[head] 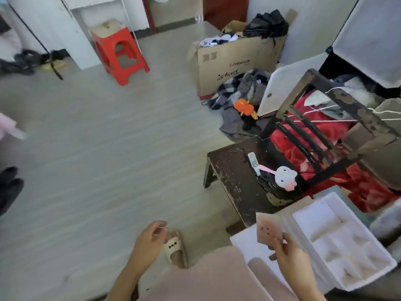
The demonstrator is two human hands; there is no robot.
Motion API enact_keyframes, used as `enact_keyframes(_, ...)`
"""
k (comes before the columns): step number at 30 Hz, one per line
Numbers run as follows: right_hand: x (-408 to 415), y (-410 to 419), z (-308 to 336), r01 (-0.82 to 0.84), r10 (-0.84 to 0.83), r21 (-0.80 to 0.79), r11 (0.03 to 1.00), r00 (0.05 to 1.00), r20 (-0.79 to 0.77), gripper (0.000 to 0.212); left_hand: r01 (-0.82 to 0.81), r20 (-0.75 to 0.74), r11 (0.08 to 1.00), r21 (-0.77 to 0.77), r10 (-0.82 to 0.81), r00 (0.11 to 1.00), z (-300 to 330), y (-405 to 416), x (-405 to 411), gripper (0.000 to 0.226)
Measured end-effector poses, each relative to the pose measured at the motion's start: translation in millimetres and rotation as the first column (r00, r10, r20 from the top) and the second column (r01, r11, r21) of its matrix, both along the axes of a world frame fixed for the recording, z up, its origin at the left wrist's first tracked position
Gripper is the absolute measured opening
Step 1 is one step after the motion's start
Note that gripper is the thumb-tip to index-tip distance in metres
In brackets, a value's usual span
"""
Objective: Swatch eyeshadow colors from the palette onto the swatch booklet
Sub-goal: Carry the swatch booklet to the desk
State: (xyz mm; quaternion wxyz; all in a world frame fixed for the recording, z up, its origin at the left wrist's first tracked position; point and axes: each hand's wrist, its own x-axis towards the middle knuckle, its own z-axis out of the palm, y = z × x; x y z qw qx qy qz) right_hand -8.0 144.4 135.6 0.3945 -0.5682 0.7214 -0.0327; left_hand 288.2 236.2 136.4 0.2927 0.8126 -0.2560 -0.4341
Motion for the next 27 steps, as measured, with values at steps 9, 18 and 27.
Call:
enact_keyframes(9, 154, -41, 9, -0.304, 0.298, -0.066, 0.95, 0.95, -0.097, 0.013, -0.267, -0.005, 0.964, 0.013, 0.267, 0.964, 6, 55, 136, 0.015)
enact_keyframes(18, 340, -83, 21, -0.448, 0.481, -0.263, 0.854, 0.874, 0.075, 0.019, -0.294, -0.089, 0.956, 0.007, 0.293, 0.952, 21, 36, 257, 0.015)
enact_keyframes(27, 425, -177, 7, -0.474, 0.494, -0.212, 0.855, 0.868, 0.051, 0.02, -0.176, -0.022, 0.983, 0.047, 0.177, 0.984, 1, -60, 332, 0.016)
